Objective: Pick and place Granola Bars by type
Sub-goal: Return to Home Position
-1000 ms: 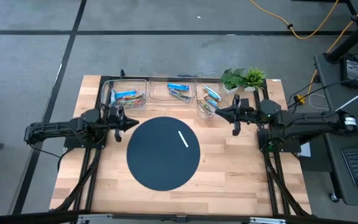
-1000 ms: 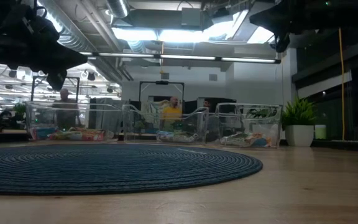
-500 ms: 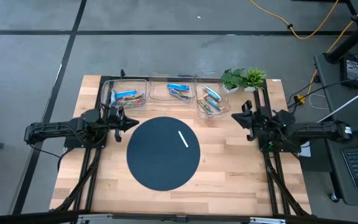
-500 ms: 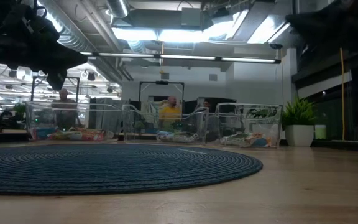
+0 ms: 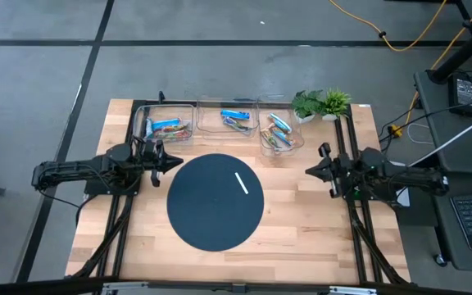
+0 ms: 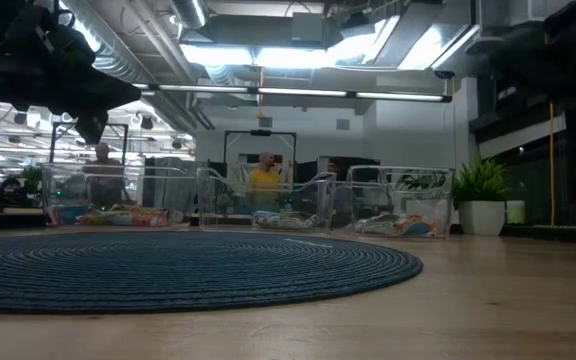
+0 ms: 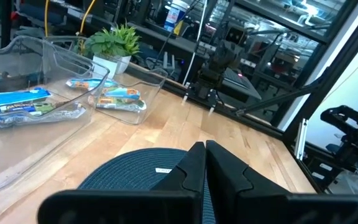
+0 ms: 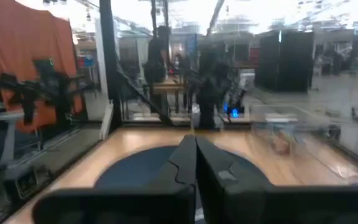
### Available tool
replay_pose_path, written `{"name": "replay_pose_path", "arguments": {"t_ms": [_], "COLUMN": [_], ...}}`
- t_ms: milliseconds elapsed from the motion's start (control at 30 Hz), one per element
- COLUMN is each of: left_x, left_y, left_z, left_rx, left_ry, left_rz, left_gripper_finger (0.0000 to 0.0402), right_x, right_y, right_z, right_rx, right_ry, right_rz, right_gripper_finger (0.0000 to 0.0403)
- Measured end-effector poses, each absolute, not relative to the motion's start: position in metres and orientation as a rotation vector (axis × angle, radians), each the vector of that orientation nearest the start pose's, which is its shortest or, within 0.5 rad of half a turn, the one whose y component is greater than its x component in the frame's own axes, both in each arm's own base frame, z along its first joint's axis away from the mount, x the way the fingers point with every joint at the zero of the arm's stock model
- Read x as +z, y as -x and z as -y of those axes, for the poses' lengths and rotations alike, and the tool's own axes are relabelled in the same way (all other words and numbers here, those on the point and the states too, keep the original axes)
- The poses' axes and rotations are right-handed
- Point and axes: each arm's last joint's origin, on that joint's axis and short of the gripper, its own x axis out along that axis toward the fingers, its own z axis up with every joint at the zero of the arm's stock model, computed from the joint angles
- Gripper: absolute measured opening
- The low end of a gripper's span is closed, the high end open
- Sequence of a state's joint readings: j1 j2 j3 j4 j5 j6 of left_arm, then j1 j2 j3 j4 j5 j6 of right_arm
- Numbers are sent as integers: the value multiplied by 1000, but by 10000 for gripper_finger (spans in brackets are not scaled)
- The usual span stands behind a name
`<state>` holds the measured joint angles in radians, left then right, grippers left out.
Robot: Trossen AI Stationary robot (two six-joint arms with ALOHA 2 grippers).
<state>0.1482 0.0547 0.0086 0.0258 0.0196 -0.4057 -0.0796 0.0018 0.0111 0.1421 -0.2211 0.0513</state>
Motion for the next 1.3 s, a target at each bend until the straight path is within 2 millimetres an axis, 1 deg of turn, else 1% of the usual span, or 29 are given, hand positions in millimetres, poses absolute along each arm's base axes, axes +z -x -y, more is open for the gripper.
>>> {"name": "replay_pose_path", "arguments": {"t_ms": [100, 233, 500, 767, 1300], "left_x": [165, 165, 165, 165, 165], "left_y": [-100, -100, -100, -100, -100], "left_z": [-14, -14, -14, -14, -14], "left_rx": [132, 131, 131, 131, 131], "left_ry": [407, 407, 407, 407, 407], "left_rz": [6, 6, 6, 6, 6], "left_gripper_finger": [7, 4, 7, 6, 8], "right_x": [174, 171, 171, 171, 171], "right_y": [-97, -97, -97, -97, -97], "right_z": [2, 2, 2, 2, 2], "right_rx": [133, 133, 123, 123, 122], "right_ry": [-56, -62, 17, 14, 13], "right_rz": [82, 53, 59, 60, 59], "right_gripper_finger": [6, 6, 9, 25, 14]}}
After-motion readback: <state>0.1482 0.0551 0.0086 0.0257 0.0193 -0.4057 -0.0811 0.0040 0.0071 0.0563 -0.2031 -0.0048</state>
